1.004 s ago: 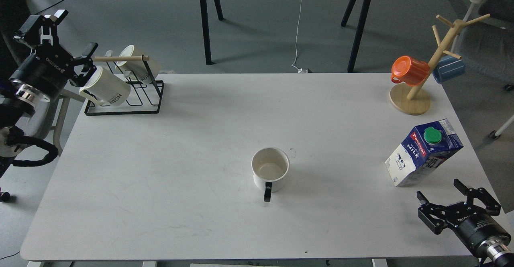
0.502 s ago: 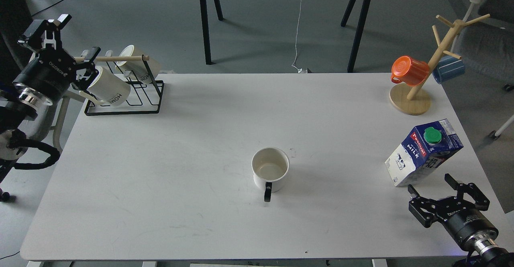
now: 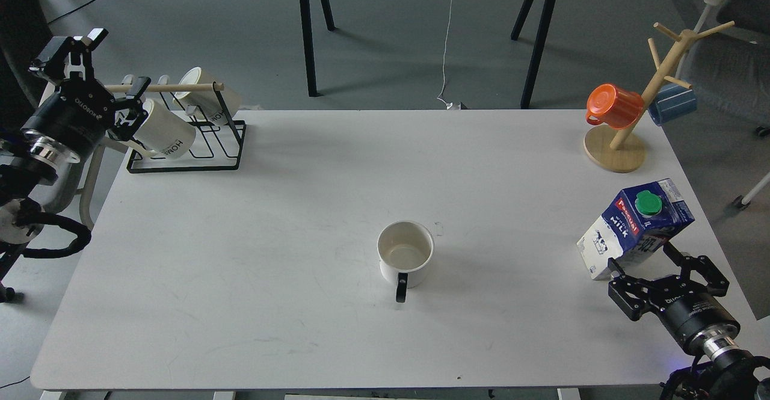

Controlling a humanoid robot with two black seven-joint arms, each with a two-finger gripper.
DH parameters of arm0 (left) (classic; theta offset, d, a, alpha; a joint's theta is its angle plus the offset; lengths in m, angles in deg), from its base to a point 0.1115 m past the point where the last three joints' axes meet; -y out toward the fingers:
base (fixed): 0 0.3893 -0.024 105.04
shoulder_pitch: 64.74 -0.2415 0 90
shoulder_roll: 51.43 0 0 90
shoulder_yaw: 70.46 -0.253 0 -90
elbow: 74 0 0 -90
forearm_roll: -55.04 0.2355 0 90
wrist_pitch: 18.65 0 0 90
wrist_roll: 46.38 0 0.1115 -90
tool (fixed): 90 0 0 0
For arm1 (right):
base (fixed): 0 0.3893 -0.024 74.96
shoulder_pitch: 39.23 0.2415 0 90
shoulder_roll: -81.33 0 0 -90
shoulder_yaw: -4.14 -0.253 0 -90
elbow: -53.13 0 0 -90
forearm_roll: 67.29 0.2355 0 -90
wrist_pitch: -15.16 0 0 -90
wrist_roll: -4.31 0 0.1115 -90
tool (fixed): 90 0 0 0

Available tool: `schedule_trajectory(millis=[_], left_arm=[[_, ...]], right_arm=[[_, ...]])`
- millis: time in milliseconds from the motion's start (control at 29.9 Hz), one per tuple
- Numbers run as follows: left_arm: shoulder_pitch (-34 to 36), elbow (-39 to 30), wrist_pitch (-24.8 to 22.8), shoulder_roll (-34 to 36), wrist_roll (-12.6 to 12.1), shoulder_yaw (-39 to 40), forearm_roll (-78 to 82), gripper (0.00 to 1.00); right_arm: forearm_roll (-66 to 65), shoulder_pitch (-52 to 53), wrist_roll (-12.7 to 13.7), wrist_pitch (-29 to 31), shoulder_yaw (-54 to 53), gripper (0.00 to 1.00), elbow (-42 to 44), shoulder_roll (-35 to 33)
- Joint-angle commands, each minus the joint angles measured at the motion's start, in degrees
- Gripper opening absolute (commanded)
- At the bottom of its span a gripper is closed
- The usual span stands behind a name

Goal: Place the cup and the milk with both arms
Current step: 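Grasp the milk carton with the right gripper and lift it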

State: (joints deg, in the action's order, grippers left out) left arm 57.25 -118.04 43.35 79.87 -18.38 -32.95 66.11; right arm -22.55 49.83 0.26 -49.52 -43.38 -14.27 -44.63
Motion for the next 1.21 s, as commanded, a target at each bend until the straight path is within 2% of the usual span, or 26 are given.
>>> schedule_trajectory(millis=[0, 100, 502, 569, 803, 1038, 1172], left_arm=[[-0.2, 0.0, 0.0, -0.1, 0.0, -0.1, 0.0, 0.94], [-0.4, 0.0, 0.0, -0.2, 0.0, -0.1, 0.0, 0.94], [-1.3, 0.1, 0.0, -1.0, 0.0, -0.1, 0.0, 0.94], [-1.3, 0.1, 0.0, -1.0, 0.0, -0.1, 0.1, 0.94], [-2.0, 1.3, 0.0, -1.5, 0.0, -0.1, 0.0, 0.94], [-2.1, 2.1, 0.0, -2.0, 0.0, -0.1, 0.0, 0.94], [-2.1, 2.1, 0.0, -1.9, 0.0, -0.1, 0.0, 0.94]], right_arm=[[0.0, 0.4, -0.3, -0.6, 0.1, 0.99, 0.1, 0.3], [0.0, 0.7, -1.4, -0.7, 0.0, 0.99, 0.2, 1.9], [-1.3, 3.8, -1.8, -3.8, 0.1, 0.96, 0.4, 5.9], [-1.6, 3.8, -1.9, -3.8, 0.1, 0.92, 0.4, 5.9], [-2.8, 3.8, -2.6, -2.9, 0.1, 0.59, 0.3, 5.9], [-5.3, 3.6, -3.9, -1.4, 0.1, 0.44, 0.0, 5.9], [-5.4, 3.8, -4.0, -1.4, 0.1, 0.43, -0.4, 6.0]])
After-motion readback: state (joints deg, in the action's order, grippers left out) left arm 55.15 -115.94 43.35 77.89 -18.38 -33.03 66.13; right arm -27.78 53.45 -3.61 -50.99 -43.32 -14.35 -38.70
